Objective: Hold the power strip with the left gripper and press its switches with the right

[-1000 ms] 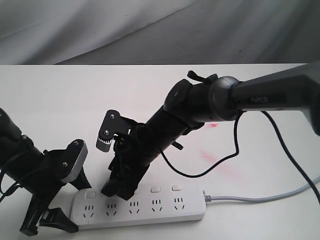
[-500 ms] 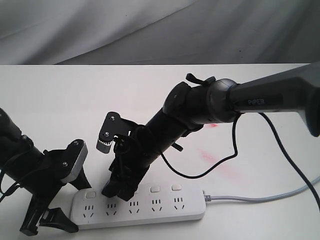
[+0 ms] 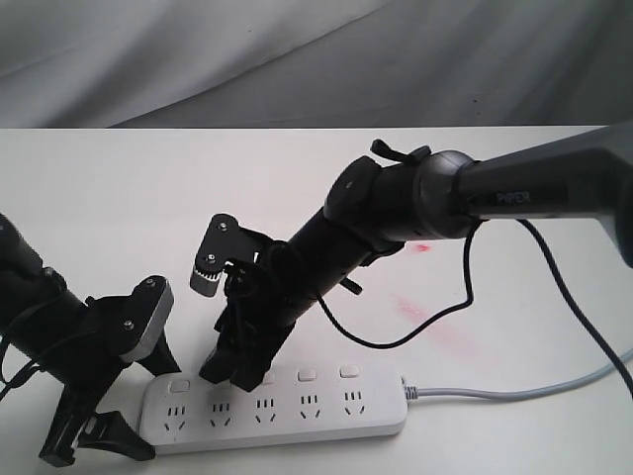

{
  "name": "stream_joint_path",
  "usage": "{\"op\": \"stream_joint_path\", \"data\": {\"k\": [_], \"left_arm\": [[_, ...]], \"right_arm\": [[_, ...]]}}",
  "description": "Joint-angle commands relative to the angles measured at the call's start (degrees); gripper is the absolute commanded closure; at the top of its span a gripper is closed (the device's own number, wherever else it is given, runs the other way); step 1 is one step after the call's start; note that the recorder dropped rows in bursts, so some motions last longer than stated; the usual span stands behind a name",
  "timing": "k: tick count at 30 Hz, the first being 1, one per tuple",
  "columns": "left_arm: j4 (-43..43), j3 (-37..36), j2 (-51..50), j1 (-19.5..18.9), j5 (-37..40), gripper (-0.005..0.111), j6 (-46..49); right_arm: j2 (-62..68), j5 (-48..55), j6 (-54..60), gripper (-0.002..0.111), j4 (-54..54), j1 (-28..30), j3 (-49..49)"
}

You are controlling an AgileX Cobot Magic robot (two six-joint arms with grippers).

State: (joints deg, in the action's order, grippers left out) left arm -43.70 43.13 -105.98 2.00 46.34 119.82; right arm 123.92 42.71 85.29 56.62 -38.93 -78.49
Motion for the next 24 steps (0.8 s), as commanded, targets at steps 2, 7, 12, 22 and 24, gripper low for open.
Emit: {"op": "stream_joint_path", "data": {"k": [2,7,12,22,24], "left_arm": [[1.1,-0.3,-0.1,0.3,-1.3,0.064,0.1],[1.1,-0.3,-0.1,0.3,-1.3,0.064,0.1],[1.1,-0.3,-0.1,0.3,-1.3,0.064,0.1],[1.1,-0.3,-0.1,0.3,-1.3,0.064,0.1],[1.1,-0.3,-0.1,0.3,-1.3,0.064,0.1]], "right_arm": [[-0.9,-1.2,0.4,0.052,-1.4,0.1,0.0],[-0.5,-3.6,0.4,0.052,-2.3,0.1,0.1],[-0.2,-3.0,0.1,0.052,-2.7,0.1,0.1],[-0.2,-0.1,0.0,0.052,-2.5,0.1,0.1],[-0.2,-0.1,0.0,0.052,-2.5,0.1,0.1]]}}
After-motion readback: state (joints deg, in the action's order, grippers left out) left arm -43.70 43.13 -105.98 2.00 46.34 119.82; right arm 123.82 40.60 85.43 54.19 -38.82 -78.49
